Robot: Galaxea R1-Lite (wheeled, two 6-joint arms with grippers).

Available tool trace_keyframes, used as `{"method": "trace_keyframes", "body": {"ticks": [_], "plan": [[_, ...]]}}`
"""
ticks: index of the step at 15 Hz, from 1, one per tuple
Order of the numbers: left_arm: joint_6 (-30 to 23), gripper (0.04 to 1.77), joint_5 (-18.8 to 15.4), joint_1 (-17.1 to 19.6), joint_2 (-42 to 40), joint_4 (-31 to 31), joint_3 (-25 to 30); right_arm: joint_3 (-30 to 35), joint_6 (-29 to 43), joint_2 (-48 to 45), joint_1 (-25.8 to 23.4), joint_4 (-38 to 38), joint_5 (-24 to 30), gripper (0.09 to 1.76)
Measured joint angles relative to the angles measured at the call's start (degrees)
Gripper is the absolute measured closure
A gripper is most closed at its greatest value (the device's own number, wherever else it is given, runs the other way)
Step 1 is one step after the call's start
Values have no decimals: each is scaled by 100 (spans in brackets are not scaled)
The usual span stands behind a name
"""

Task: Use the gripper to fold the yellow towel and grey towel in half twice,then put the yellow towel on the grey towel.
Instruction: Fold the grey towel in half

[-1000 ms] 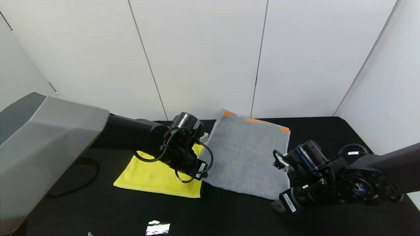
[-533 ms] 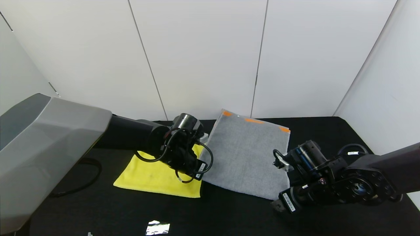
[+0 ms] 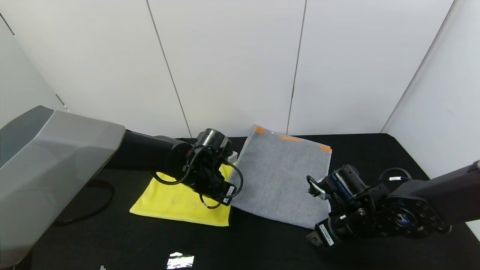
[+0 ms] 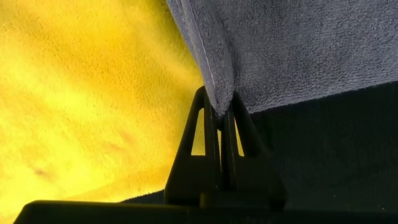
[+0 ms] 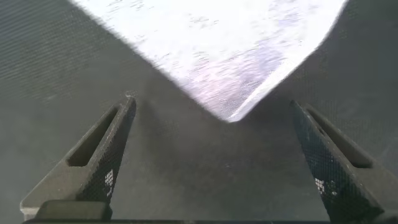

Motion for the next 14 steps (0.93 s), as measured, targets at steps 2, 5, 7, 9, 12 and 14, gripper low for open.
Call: {"method": "trace_keyframes", "body": {"ticks": [2,5,7,9,12,14], "plan": [[4,167,-1,0,-9,7,0,-22,2,33,7,-11,-44,11],[9,167,-6,0,-35,9,0,-37,2,74,9,-18,-46,64],[13,167,-6,0,-55,9,2,-46,11,126,7,-41,-51,89],[13,167,-15,2,-79,11,16,-48,13,173,5,-96,-55,109],[22,167,-17,2,-112,11,24,-50,90,211,2,-112,-52,172],[22,167,-15,0,-121,11,27,-50,96,211,2,-110,-51,172]]}}
